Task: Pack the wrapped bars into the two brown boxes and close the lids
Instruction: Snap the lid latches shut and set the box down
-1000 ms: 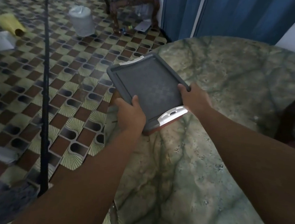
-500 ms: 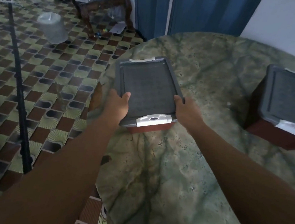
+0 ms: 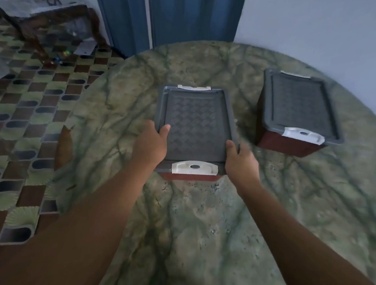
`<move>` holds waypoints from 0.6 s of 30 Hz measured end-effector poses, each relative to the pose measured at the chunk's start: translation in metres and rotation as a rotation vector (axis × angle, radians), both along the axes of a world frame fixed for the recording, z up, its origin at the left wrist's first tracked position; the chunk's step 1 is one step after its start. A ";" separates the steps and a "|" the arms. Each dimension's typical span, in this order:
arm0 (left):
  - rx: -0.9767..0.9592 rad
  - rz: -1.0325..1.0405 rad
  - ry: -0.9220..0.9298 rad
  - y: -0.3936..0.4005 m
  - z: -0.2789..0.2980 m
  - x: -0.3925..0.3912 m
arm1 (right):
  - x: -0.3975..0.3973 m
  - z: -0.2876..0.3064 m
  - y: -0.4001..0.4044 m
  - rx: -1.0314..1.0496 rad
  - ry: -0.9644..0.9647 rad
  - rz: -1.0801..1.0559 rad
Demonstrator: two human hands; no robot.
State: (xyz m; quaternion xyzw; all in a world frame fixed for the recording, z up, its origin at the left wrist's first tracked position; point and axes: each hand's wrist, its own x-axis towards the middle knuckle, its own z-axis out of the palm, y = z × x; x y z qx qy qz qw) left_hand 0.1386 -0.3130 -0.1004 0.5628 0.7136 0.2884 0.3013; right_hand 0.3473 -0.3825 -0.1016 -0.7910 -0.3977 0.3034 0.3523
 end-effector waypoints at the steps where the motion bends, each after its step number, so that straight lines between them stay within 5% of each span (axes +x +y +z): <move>1: 0.002 -0.012 0.013 0.004 0.001 0.005 | 0.003 0.000 0.000 0.000 0.006 -0.017; 18: 0.012 -0.149 0.137 0.114 0.004 0.054 | 0.029 0.006 0.080 0.016 0.055 -0.197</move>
